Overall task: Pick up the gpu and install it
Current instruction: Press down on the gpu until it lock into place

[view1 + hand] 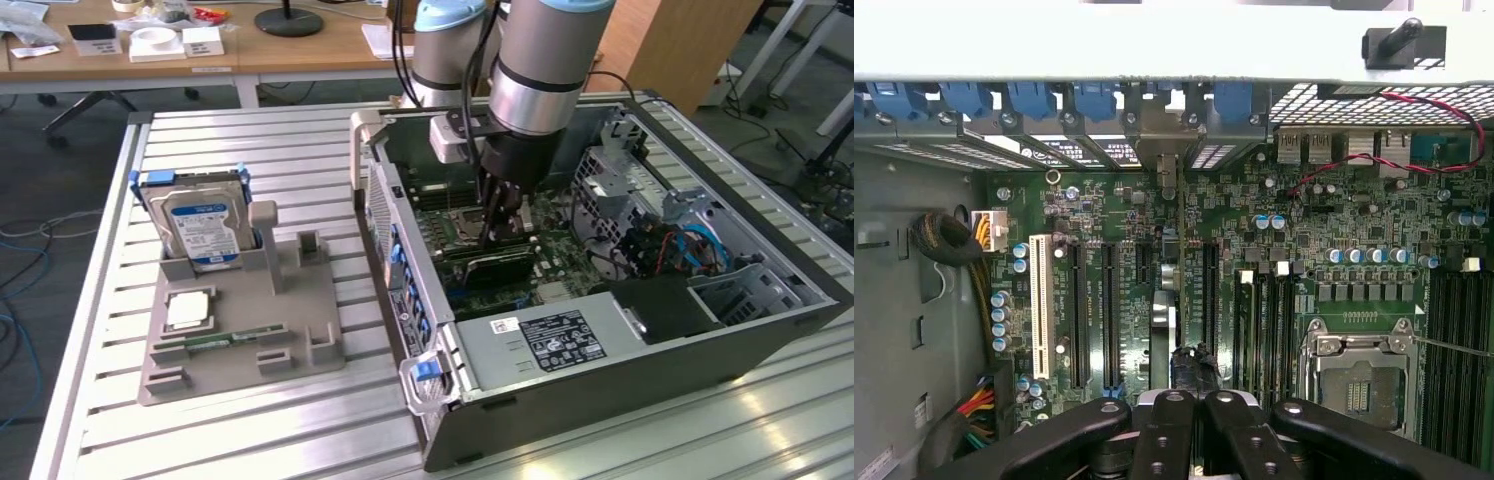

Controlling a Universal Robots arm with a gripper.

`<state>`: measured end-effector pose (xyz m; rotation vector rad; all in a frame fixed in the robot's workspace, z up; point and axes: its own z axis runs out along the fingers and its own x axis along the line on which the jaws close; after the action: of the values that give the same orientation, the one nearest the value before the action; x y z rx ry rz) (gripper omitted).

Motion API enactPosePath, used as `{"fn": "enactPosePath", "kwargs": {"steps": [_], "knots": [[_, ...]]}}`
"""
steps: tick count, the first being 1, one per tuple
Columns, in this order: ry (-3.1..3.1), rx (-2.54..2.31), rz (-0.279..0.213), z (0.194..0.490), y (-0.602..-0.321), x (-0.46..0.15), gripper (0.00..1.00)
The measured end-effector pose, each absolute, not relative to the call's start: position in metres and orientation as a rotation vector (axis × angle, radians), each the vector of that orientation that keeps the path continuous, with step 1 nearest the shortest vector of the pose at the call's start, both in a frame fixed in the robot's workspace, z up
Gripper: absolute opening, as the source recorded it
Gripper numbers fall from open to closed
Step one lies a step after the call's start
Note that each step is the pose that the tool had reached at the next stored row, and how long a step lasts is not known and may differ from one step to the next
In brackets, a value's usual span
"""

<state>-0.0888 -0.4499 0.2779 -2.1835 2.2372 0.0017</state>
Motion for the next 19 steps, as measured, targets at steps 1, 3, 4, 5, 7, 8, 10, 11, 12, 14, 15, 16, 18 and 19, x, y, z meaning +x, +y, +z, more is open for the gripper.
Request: {"fn": "enactPosePath", "kwargs": {"steps": [1, 3, 4, 5, 7, 8, 10, 11, 12, 14, 15, 16, 18, 19], "knots": [[2.237, -2.183, 0.002, 0.2771, -0.4499, -0.0888, 0.11], [2.237, -2.183, 0.002, 0.2766, -0.4499, -0.0888, 0.11], [2.237, -2.183, 0.002, 0.2766, -0.4499, -0.0888, 0.11], [2.237, -2.183, 0.002, 0.2766, -0.4499, -0.0888, 0.11], [2.237, -2.183, 0.002, 0.2763, -0.4499, -0.0888, 0.11], [2.237, -2.183, 0.002, 0.2759, -0.4498, -0.0883, 0.11], [2.237, -2.183, 0.002, 0.2757, -0.4499, -0.0879, 0.11], [2.237, -2.183, 0.002, 0.2758, -0.4499, -0.0878, 0.11], [2.237, -2.183, 0.002, 0.2754, -0.4499, -0.0876, 0.11], [2.237, -2.183, 0.002, 0.2742, -0.4501, -0.0872, 0.11], [2.237, -2.183, 0.002, 0.2735, -0.4501, -0.0872, 0.11], [2.237, -2.183, 0.002, 0.2731, -0.4502, -0.0872, 0.11], [2.237, -2.184, 0.002, 0.2724, -0.4506, -0.087, 0.11], [2.237, -2.184, 0.001, 0.2722, -0.4507, -0.087, 0.11]]}}
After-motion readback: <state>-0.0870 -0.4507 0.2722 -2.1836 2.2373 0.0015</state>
